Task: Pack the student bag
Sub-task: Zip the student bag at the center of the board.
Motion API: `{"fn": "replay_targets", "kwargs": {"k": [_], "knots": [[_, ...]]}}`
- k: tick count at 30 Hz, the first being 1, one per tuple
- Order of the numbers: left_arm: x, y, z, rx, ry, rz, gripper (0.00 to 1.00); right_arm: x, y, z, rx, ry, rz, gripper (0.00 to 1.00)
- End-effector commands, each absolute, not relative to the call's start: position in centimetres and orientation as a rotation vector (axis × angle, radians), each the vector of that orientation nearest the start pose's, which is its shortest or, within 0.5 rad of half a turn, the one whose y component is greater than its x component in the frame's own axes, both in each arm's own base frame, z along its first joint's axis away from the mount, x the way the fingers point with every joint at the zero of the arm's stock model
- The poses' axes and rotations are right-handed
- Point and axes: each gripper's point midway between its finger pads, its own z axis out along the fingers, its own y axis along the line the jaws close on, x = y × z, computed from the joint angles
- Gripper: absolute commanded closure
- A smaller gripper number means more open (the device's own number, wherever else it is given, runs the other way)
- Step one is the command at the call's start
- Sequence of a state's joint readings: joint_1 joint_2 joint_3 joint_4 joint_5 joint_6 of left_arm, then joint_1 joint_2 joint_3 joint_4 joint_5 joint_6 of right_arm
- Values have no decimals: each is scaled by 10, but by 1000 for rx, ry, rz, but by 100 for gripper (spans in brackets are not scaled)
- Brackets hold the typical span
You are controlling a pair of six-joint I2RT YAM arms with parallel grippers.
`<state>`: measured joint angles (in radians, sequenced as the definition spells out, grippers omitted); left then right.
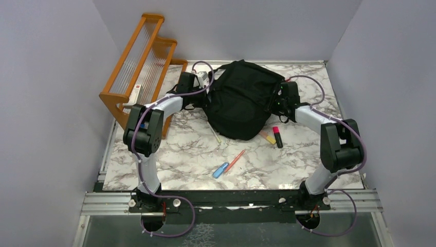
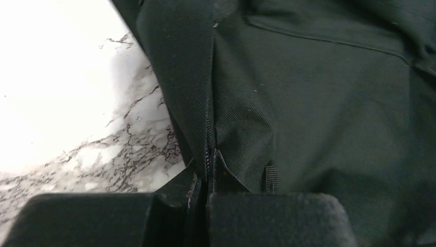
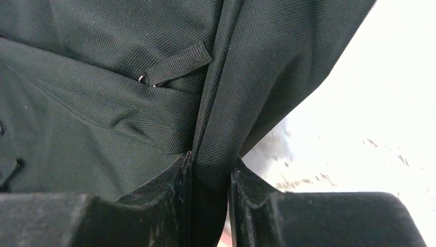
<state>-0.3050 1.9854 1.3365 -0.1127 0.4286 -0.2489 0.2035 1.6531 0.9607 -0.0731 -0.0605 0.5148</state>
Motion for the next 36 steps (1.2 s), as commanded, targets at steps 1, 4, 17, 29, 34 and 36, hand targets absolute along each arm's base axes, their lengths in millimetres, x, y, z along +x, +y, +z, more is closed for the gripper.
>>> {"fn": "replay_targets", "kwargs": {"k": [1, 4, 17, 29, 34, 36], "knots": [[446, -232, 121, 258, 2223, -839, 100, 469, 147, 118, 156, 2144, 572, 70], [434, -237, 134, 231, 2192, -900, 100, 494, 158, 127, 57, 2095, 596, 68], [405, -246, 137, 140, 2177, -846, 65, 520, 123, 158, -22, 2058, 297, 30], [414, -217, 188, 84, 2069, -667, 38, 405, 180, 172, -139, 2183, 655, 47], [405, -244, 199, 216, 2020, -750, 47, 370, 209, 162, -156, 2210, 847, 58], [393, -266, 194, 288, 2015, -823, 51, 362, 207, 147, -115, 2234, 855, 62]]}}
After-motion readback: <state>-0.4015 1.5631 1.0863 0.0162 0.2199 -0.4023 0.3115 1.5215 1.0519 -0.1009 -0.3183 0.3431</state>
